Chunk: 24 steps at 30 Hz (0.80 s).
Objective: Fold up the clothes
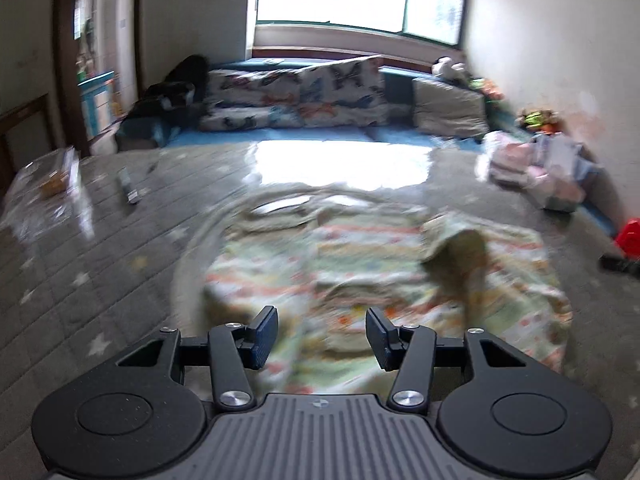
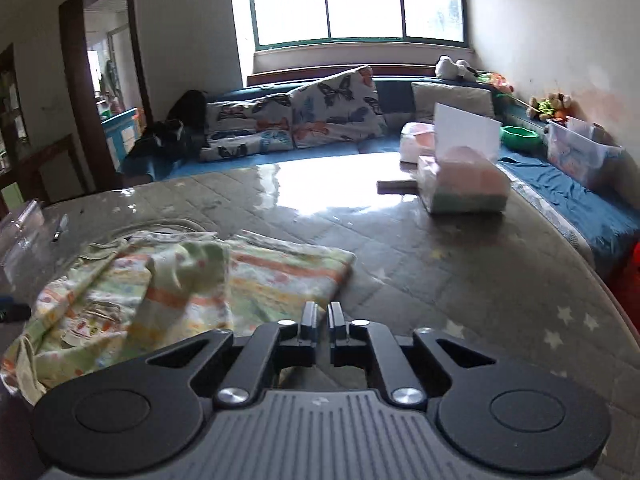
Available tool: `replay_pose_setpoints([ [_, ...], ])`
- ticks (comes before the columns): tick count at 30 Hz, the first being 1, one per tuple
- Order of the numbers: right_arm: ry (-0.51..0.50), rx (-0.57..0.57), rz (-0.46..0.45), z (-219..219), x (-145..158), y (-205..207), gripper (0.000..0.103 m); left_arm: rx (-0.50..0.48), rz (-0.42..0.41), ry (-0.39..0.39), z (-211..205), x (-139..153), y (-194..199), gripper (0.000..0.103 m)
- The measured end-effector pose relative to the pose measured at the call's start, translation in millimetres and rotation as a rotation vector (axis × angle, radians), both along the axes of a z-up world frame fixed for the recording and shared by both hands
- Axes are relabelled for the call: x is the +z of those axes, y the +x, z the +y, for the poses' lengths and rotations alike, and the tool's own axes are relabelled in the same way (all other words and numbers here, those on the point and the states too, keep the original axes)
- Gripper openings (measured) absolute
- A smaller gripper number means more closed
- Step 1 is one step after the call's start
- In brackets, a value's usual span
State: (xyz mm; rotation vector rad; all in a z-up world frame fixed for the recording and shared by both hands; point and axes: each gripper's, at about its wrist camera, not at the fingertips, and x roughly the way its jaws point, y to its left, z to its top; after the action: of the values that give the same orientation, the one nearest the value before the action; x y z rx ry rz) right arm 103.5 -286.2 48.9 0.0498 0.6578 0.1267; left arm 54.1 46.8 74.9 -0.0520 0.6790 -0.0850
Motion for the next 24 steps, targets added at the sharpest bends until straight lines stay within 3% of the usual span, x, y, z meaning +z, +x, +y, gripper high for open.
replay_pose_setpoints([
  [1, 0.001, 0.009, 0.003, 2, -1, 1, 0.009, -0.022, -0.005, -0.006, -6, 3, 3, 0.052],
  [3, 0.011, 0.052, 0.003, 15, 0, 8, 0.03, -0.059, -0.004, -0.019, -19, 6, 11, 0.052],
  [5, 0.021, 0.095, 0.002, 28, 1, 15, 0.043, -0.111, 0.007, -0.033, -31, 6, 19, 0.052],
  [7, 0.031, 0.139, 0.002, 41, 3, 22, 0.043, -0.157, 0.033, -0.038, -42, 1, 24, 0.052],
  [10, 0.046, 0.204, 0.002, 60, 4, 32, 0.052, -0.238, 0.087, -0.043, -55, -13, 25, 0.052],
  [19, -0.057, 0.312, 0.031, 130, -15, 73, 0.051, -0.332, 0.176, -0.04, -49, -33, -12, 0.052],
  [23, -0.072, 0.272, 0.055, 136, -32, 82, 0.044, -0.332, 0.215, -0.048, -40, -45, -28, 0.052],
  [24, -0.064, 0.257, 0.059, 134, -35, 82, 0.036, -0.333, 0.217, -0.051, -38, -48, -33, 0.052],
])
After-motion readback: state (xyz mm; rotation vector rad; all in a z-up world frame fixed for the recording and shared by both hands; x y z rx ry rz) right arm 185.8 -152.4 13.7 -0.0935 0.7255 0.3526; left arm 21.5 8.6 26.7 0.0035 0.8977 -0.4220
